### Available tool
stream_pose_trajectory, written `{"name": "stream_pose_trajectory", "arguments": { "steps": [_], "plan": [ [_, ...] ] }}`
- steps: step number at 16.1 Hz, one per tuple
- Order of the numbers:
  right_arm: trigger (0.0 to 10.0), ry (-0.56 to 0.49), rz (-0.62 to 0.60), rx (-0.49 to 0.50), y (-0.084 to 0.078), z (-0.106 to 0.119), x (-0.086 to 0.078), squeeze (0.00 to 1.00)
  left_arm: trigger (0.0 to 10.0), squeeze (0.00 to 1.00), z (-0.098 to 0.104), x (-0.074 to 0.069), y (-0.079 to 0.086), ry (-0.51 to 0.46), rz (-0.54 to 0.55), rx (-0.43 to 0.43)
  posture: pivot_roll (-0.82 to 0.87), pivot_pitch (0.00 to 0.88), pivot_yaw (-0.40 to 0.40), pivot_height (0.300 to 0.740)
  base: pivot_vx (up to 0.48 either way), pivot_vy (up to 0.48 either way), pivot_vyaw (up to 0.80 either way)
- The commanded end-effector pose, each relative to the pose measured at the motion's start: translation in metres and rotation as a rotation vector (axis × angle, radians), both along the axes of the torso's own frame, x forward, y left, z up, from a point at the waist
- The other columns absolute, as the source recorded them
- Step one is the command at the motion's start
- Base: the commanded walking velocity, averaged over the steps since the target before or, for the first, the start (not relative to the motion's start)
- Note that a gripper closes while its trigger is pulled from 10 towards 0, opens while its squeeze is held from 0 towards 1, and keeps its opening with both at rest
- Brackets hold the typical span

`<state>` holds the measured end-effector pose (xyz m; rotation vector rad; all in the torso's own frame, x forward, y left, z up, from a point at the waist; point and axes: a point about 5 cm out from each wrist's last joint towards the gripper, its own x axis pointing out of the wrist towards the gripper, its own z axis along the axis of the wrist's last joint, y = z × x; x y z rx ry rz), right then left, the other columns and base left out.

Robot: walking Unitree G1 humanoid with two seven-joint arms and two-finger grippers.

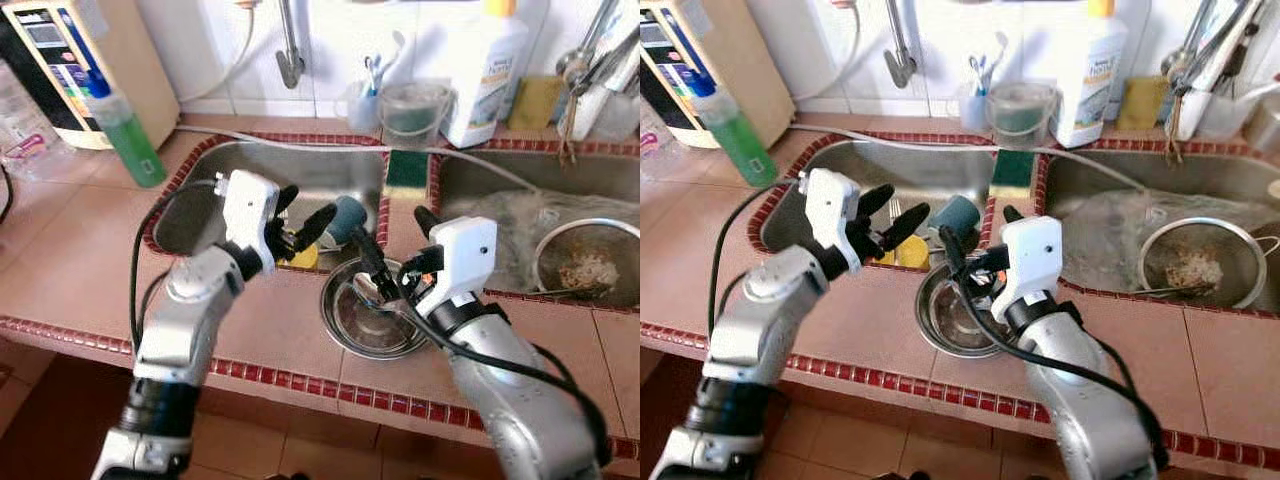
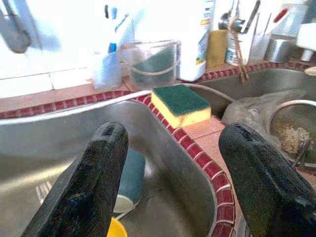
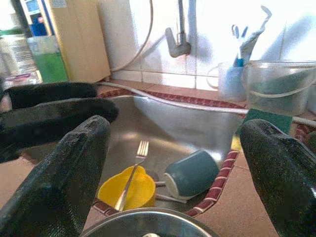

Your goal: Kitchen organization

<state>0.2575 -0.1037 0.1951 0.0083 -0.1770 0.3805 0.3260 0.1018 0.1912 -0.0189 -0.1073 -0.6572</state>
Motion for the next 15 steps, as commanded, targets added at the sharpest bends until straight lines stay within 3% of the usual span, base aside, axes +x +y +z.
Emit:
{"name": "stream_pose_trajectory", "arguments": {
  "steps": [1, 5, 6, 9, 15],
  "plan": [
    [10.0, 0.004, -0.009, -0.005, 0.002, -0.005, 0.0, 0.0, 10.0, 0.0, -0.001, -0.004, 0.001, -0.015, 0.04, 0.025, -0.22, 0.076, 0.133, 0.74, 0.0, 0.0, 0.0],
    [10.0, -0.002, -0.1, -0.006, -0.009, -0.01, 0.008, 0.0, 10.0, 0.0, -0.01, -0.008, 0.001, 0.022, 0.078, 0.007, -0.23, 0.066, 0.134, 0.74, 0.0, 0.0, 0.0],
    [10.0, -0.014, -0.179, 0.015, -0.02, -0.012, 0.013, 0.0, 10.0, 0.0, -0.013, -0.008, 0.003, 0.016, 0.109, 0.011, -0.23, 0.061, 0.135, 0.74, 0.0, 0.0, 0.0],
    [10.0, -0.044, -0.259, -0.023, -0.029, -0.015, 0.015, 0.0, 10.0, 0.0, -0.023, -0.006, 0.009, 0.039, 0.167, 0.007, -0.23, 0.05, 0.133, 0.74, 0.0, 0.0, 0.0],
    [10.0, -0.07, -0.294, -0.081, -0.031, -0.024, 0.016, 0.0, 10.0, 0.0, -0.024, -0.002, 0.02, 0.037, 0.212, 0.01, -0.23, 0.048, 0.131, 0.74, 0.0, 0.0, 0.0]
  ]
}}
